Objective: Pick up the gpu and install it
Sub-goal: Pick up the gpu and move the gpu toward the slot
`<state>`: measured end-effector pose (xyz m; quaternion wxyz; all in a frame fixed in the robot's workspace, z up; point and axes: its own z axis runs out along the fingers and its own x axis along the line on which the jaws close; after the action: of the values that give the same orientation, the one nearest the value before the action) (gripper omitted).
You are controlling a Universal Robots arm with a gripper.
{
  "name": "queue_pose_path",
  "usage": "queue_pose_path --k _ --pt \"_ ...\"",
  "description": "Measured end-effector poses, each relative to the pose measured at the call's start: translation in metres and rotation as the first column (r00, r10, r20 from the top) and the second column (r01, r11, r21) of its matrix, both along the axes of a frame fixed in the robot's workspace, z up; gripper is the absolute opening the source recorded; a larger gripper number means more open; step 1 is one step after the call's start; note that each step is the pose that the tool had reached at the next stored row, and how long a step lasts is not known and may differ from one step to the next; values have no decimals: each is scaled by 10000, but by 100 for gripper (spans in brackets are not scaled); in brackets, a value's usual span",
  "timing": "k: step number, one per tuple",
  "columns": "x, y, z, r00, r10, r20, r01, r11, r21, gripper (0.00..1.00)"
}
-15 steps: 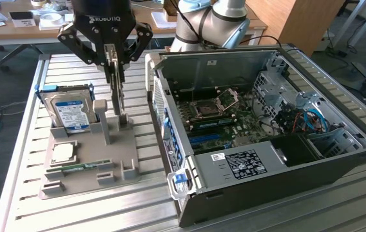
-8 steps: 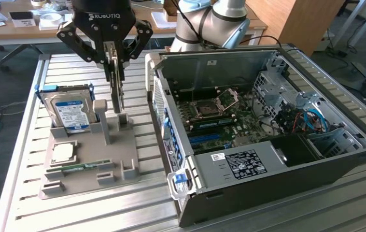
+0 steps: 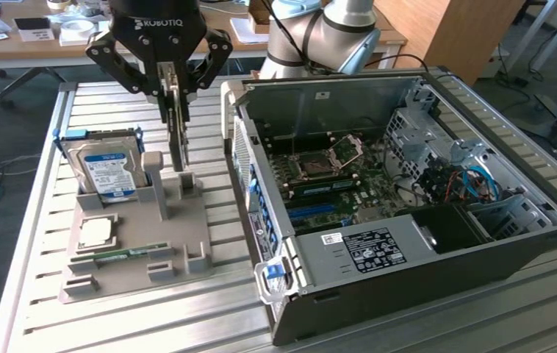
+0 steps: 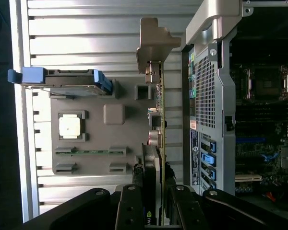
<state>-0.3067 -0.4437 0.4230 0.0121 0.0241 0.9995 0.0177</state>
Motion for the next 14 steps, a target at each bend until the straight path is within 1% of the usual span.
queue_pose_path --k 2,9,14 --pt "0 0 17 10000 0 -1 0 10000 -1 27" --pt "2 0 19 10000 1 -1 -1 10000 -1 27" --pt "40 0 19 10000 0 0 0 10000 0 27"
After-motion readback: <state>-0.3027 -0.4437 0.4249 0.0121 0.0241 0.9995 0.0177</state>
